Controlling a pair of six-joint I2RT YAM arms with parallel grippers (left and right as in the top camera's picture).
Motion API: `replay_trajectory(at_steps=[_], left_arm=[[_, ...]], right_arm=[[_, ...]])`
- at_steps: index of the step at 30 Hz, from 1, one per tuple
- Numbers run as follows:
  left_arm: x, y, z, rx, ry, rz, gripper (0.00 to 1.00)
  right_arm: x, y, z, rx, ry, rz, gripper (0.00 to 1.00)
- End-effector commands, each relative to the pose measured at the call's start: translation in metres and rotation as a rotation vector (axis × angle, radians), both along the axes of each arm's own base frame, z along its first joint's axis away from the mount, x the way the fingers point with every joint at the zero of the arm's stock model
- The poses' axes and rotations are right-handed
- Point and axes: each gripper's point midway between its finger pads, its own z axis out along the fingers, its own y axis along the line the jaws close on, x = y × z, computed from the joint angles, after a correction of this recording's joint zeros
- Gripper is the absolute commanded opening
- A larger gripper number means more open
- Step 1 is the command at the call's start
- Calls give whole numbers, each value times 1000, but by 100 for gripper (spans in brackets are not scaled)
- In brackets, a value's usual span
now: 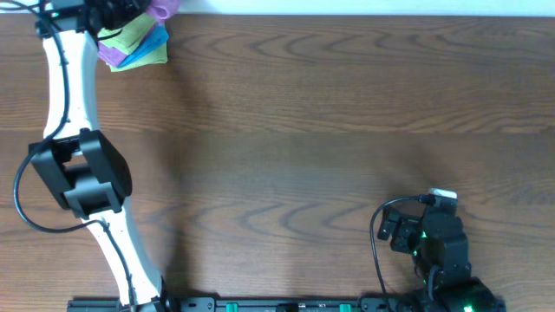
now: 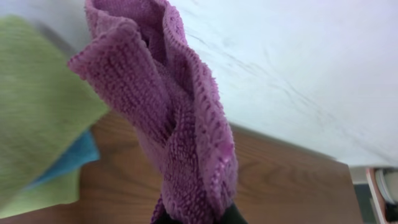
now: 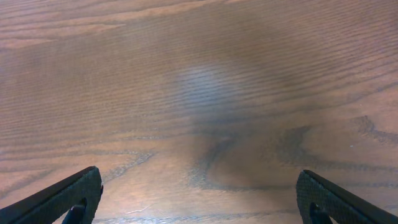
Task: Fold the cloth
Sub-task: 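Place the pink cloth on top of the stack and open the left gripper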
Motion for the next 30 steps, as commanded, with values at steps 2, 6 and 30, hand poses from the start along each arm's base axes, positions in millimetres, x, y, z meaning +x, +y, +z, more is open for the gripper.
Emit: replay_trajectory(at_steps=[2, 6, 30], left_arm=[[-2, 27, 9, 25, -23, 35, 6], [-4, 44, 9, 25, -21, 63, 6], [33, 68, -17, -201, -98, 92, 6]], right_arm=[[0, -1, 0, 3, -3, -14, 99], [0, -1, 0, 3, -3, -14, 99], [0, -1, -1, 3, -3, -14, 99]])
